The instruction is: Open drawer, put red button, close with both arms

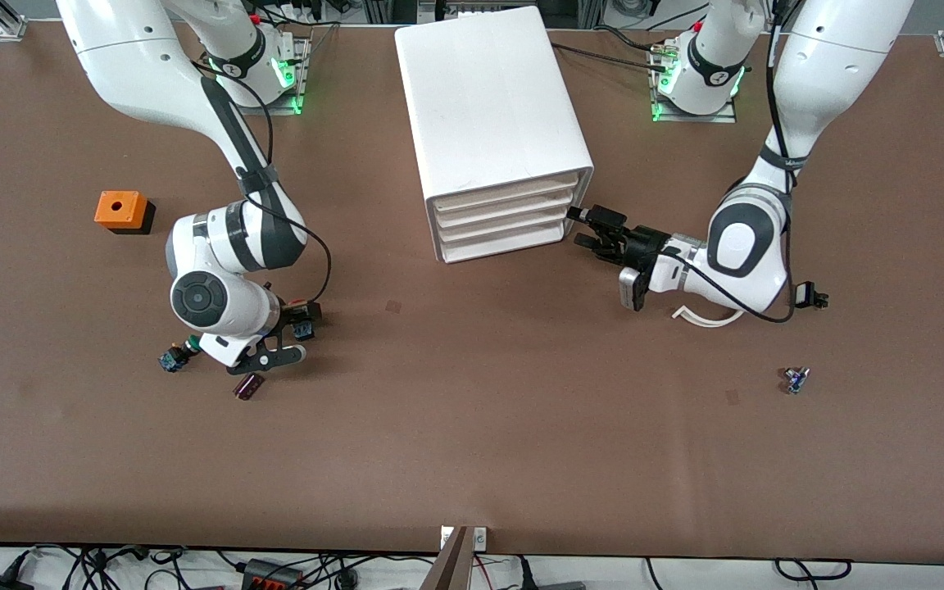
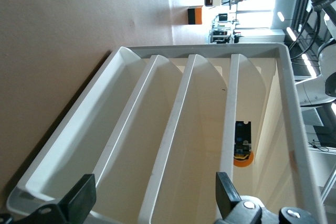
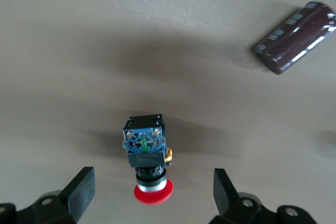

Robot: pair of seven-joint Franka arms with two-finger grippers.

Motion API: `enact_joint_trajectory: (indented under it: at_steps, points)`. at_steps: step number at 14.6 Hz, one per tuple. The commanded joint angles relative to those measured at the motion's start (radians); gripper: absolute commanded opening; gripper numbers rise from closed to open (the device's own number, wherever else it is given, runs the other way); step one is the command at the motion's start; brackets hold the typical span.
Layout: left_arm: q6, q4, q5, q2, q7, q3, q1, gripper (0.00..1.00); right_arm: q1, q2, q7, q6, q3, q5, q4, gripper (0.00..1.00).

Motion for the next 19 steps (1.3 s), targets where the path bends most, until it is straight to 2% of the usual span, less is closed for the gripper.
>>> enact_joint_trajectory:
  at_steps: [1,2,3,5,6,7,9,12,13,14,15,16,17,19]
  points:
    - [0.011,-0.011,-0.132,0.087,0.200,-0.040,-0.001,0.96,0.008,0.015,-0.009,0.003,-0.003,0.011,0.019,1.00]
    - [0.011,-0.013,-0.173,0.109,0.252,-0.049,-0.003,0.90,0.008,0.023,-0.009,0.005,-0.003,0.011,0.019,1.00]
    - [0.011,-0.022,-0.184,0.115,0.260,-0.052,-0.009,0.79,0.008,0.025,-0.009,0.013,-0.003,0.011,0.019,1.00]
    - [0.006,-0.031,-0.185,0.112,0.261,-0.055,-0.015,0.68,0.012,0.038,-0.011,0.036,-0.003,0.010,0.019,1.00]
    - [-0.003,-0.042,-0.185,0.112,0.261,-0.057,-0.015,0.56,0.014,0.049,-0.011,0.054,-0.003,0.010,0.019,1.00]
    - [-0.004,-0.046,-0.185,0.112,0.259,-0.058,-0.018,0.50,0.017,0.052,-0.012,0.056,-0.003,0.008,0.018,1.00]
    - [-0.006,-0.060,-0.185,0.113,0.251,-0.078,-0.012,0.43,0.017,0.063,-0.023,0.056,-0.002,0.010,0.016,1.00]
    - [-0.032,-0.063,-0.186,0.113,0.241,-0.078,-0.009,0.41,0.019,0.075,-0.023,0.057,-0.002,0.010,0.016,1.00]
    - [-0.050,-0.063,-0.186,0.113,0.241,-0.078,-0.007,0.32,0.019,0.077,-0.028,0.056,-0.003,0.010,0.016,1.00]
    - [-0.075,-0.062,-0.185,0.112,0.241,-0.078,-0.006,0.19,0.017,0.078,-0.038,0.056,-0.003,0.010,0.018,0.96]
    - [-0.084,-0.059,-0.185,0.112,0.247,-0.077,-0.003,0.07,0.016,0.078,-0.045,0.056,-0.003,0.010,0.019,0.77]
    - [-0.084,-0.053,-0.185,0.112,0.241,-0.077,0.000,0.01,0.016,0.078,-0.046,0.054,-0.003,0.010,0.021,0.62]
    - [-0.081,-0.036,-0.185,0.112,0.236,-0.077,0.000,0.01,0.014,0.078,-0.048,0.054,-0.003,0.008,0.022,0.45]
    - [-0.069,0.022,-0.180,0.125,0.235,-0.063,-0.004,0.01,0.016,0.077,-0.049,0.054,-0.003,0.008,0.024,0.17]
